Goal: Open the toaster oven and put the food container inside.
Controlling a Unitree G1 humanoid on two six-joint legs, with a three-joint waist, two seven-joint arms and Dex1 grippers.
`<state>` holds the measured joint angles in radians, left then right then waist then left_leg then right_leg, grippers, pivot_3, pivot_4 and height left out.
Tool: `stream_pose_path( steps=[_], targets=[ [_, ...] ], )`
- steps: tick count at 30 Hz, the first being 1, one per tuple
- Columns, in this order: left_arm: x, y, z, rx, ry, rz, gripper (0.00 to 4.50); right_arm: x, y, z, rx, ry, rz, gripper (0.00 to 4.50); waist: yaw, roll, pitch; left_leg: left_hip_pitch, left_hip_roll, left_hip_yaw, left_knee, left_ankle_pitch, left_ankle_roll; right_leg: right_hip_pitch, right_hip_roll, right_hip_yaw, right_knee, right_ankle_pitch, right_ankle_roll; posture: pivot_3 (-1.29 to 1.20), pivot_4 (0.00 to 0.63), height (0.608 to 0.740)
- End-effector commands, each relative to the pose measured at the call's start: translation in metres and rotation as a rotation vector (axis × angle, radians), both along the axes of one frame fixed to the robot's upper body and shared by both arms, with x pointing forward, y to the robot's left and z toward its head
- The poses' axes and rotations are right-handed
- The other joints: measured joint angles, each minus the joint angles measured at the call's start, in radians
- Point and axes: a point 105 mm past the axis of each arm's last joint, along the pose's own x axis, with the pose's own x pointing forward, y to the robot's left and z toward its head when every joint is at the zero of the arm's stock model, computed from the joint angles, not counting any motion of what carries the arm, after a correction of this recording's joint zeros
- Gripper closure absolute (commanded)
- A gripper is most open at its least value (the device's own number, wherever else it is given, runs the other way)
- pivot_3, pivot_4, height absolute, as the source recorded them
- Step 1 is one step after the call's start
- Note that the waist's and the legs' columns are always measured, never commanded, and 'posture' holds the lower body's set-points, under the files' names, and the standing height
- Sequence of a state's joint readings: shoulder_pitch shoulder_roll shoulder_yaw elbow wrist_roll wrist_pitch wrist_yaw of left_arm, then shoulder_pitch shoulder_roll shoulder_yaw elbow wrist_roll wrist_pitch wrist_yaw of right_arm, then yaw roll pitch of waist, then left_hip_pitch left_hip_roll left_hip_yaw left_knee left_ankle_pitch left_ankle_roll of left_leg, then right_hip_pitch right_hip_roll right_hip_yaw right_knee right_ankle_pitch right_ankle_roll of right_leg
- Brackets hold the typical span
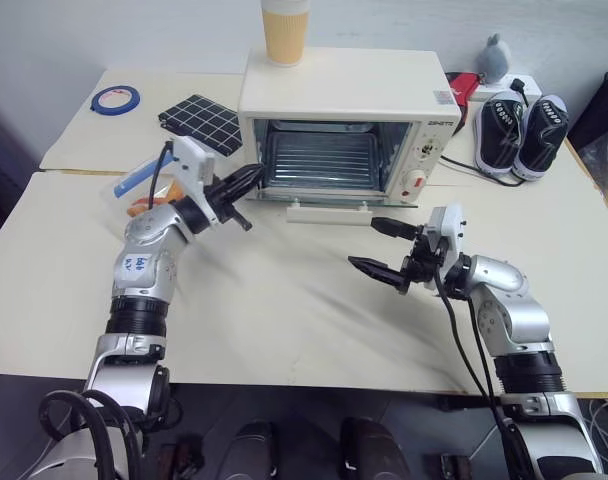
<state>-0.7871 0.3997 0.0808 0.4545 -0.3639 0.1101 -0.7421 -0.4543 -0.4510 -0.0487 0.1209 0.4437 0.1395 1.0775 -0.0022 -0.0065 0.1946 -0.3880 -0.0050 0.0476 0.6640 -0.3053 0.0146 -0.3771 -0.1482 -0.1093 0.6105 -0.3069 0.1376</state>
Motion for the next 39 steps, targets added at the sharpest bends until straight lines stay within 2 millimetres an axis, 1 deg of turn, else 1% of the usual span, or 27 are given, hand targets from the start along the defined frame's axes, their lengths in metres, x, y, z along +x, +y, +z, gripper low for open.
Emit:
stream_pose_path(
  steps=[1,3,6,8,10,12,15,17,18,19,20,21,23,24,25,27,28,29,32,33,36,38,39],
  targets=[
    [-0.004,-0.007,0.000,0.072,-0.030,-0.048,4.46,-0.016,-0.018,0.006,0.037,-0.048,-0.054,0.00,0.003,0.000,0.000,0.000,0.000,0.000,0.000,0.000,0.000,0.000,-0.001,0.000,0.000,0.000,0.000,0.00,0.150,0.740],
    [-0.008,-0.010,-0.010,0.117,-0.019,-0.077,4.46,-0.027,-0.031,-0.001,0.058,-0.032,-0.115,0.00,0.016,0.000,0.000,-0.001,0.000,0.001,0.000,0.000,0.000,0.000,-0.001,-0.001,0.000,0.000,0.000,0.00,0.150,0.740],
    [-0.014,-0.014,-0.020,0.151,-0.002,-0.110,4.46,-0.046,-0.050,-0.022,0.014,0.016,-0.191,0.00,0.027,0.000,0.000,-0.001,0.000,0.002,0.001,0.000,0.001,0.000,-0.001,0.000,-0.001,0.000,0.000,0.00,0.150,0.740],
    [-0.016,-0.017,-0.031,0.209,0.010,-0.113,4.46,-0.058,-0.066,-0.032,-0.012,0.045,-0.256,0.00,0.028,0.000,0.000,-0.001,0.000,0.003,0.001,-0.001,0.001,0.001,-0.001,0.000,-0.001,0.000,0.000,0.00,0.150,0.740],
    [-0.018,-0.020,-0.043,0.273,0.026,-0.113,4.46,-0.064,-0.081,-0.035,-0.023,0.044,-0.328,0.00,0.029,0.000,0.000,0.000,0.000,0.002,0.002,0.000,0.001,0.001,-0.001,0.000,0.000,0.000,0.000,0.00,0.150,0.740],
    [-0.019,-0.023,-0.054,0.294,0.052,-0.096,4.46,-0.069,-0.094,-0.034,-0.036,0.035,-0.388,0.00,0.027,0.000,0.000,0.000,0.000,0.003,0.002,0.000,0.001,0.001,-0.001,0.001,0.001,0.000,0.000,0.00,0.150,0.740],
    [-0.025,-0.028,-0.072,0.316,0.085,-0.090,4.46,-0.071,-0.101,-0.032,-0.053,0.016,-0.425,0.00,0.022,0.000,0.000,0.001,0.001,0.002,0.001,-0.001,0.001,0.001,-0.001,0.002,0.001,0.001,0.000,0.00,0.150,0.740],
    [-0.030,-0.030,-0.079,0.288,0.118,-0.097,4.46,-0.067,-0.104,-0.026,-0.066,-0.041,-0.464,0.00,0.023,0.000,0.000,0.002,0.002,0.002,0.001,0.000,0.001,0.001,-0.001,0.002,0.001,0.001,0.000,0.00,0.150,0.740],
    [-0.034,-0.033,-0.077,0.258,0.116,-0.112,4.29,-0.064,-0.106,-0.021,-0.073,-0.079,-0.490,0.00,0.024,0.000,0.000,0.002,0.003,0.001,0.001,0.000,0.001,0.001,-0.001,0.002,0.002,0.001,0.000,0.00,0.150,0.740],
    [-0.036,-0.032,-0.074,0.212,0.123,-0.099,4.07,-0.061,-0.103,-0.020,-0.063,-0.080,-0.476,0.00,0.025,0.000,0.000,0.002,0.002,0.001,0.001,0.000,0.001,0.001,-0.001,0.003,0.002,0.001,0.000,0.00,0.150,0.740],
    [-0.040,-0.027,-0.065,0.157,0.102,-0.083,3.93,-0.058,-0.094,-0.016,-0.044,-0.073,-0.421,0.00,0.022,0.000,0.000,0.002,0.002,0.001,0.001,0.000,0.001,0.001,-0.001,0.003,0.002,0.001,0.000,0.00,0.150,0.740],
    [-0.044,-0.023,-0.058,0.124,0.087,-0.069,3.63,-0.057,-0.087,-0.014,-0.031,-0.063,-0.376,0.00,0.020,0.000,0.000,0.002,0.003,0.000,0.001,0.000,0.001,0.001,-0.001,0.004,0.002,0.001,0.000,0.00,0.150,0.740],
    [-0.059,-0.002,-0.036,0.006,0.040,-0.039,3.02,-0.053,-0.066,-0.005,-0.006,-0.082,-0.280,0.00,0.012,0.000,0.000,0.002,0.004,-0.002,0.001,-0.001,0.001,0.000,-0.001,0.004,0.001,0.001,0.000,0.00,0.150,0.740],
    [-0.070,0.011,-0.028,-0.037,0.015,-0.023,2.71,-0.052,-0.057,-0.001,-0.005,-0.105,-0.242,0.00,0.008,0.000,0.000,0.002,0.004,-0.003,0.001,-0.001,0.001,0.000,-0.001,0.004,0.002,0.001,0.000,0.00,0.150,0.740],
    [-0.077,0.019,-0.023,-0.062,0.000,-0.012,2.44,-0.051,-0.052,0.001,-0.006,-0.119,-0.218,0.00,0.004,0.000,0.000,0.002,0.005,-0.004,0.001,-0.001,0.001,0.000,-0.001,0.004,0.002,0.001,0.000,0.00,0.150,0.740],
    [-0.104,0.058,-0.023,-0.059,-0.013,0.079,1.87,-0.049,-0.033,0.010,0.026,-0.153,-0.142,0.00,-0.007,0.000,0.000,0.002,0.005,-0.005,0.001,-0.001,0.001,0.000,-0.001,0.003,0.001,0.001,0.000,0.00,0.150,0.740],
    [-0.117,0.073,-0.026,-0.055,0.004,0.119,1.56,-0.048,-0.026,0.014,0.045,-0.170,-0.114,0.00,-0.011,0.000,0.000,0.003,0.006,-0.004,0.000,-0.001,0.000,0.000,0.000,0.004,0.001,0.001,0.000,0.00,0.150,0.740],
    [-0.128,0.084,-0.028,-0.054,0.025,0.155,1.25,-0.047,-0.021,0.017,0.057,-0.184,-0.097,0.00,-0.010,0.000,0.000,0.003,0.006,-0.004,0.000,-0.001,-0.001,0.001,0.000,0.004,0.001,0.000,-0.001,0.00,0.150,0.740],
    [-0.151,0.119,-0.034,-0.086,0.051,0.319,0.32,-0.046,-0.009,0.020,0.077,-0.196,-0.050,0.00,0.005,0.001,0.001,0.003,0.005,-0.005,0.001,-0.002,0.001,0.001,-0.001,0.003,0.000,0.000,-0.001,0.00,0.150,0.740],
    [-0.162,0.143,-0.042,-0.122,0.072,0.435,0.04,-0.044,-0.005,0.023,0.109,-0.194,-0.038,0.00,0.012,0.001,0.001,0.002,0.004,-0.006,0.002,-0.002,0.001,0.002,-0.001,0.003,0.000,0.000,-0.001,0.00,0.150,0.740],
    [-0.190,0.190,-0.056,-0.160,0.084,0.686,0.04,-0.043,0.005,0.026,0.135,-0.213,-0.004,0.00,0.017,0.000,0.000,0.002,0.004,-0.007,0.003,-0.004,0.002,0.002,-0.002,0.003,-0.001,0.001,-0.001,0.00,0.150,0.740],
    [-0.204,0.205,-0.062,-0.200,0.100,0.783,0.04,-0.044,0.010,0.024,0.122,-0.220,0.026,0.00,0.025,0.000,0.000,0.002,0.004,-0.007,0.003,-0.005,0.002,0.002,-0.002,0.003,-0.002,0.001,-0.001,0.00,0.150,0.740],
    [-0.208,0.210,-0.064,-0.233,0.111,0.830,0.04,-0.046,0.011,0.024,0.110,-0.221,0.040,0.00,0.026,0.000,0.000,0.002,0.004,-0.007,0.003,-0.005,0.002,0.002,-0.002,0.003,-0.002,0.001,-0.001,0.00,0.150,0.740]
  ],
)
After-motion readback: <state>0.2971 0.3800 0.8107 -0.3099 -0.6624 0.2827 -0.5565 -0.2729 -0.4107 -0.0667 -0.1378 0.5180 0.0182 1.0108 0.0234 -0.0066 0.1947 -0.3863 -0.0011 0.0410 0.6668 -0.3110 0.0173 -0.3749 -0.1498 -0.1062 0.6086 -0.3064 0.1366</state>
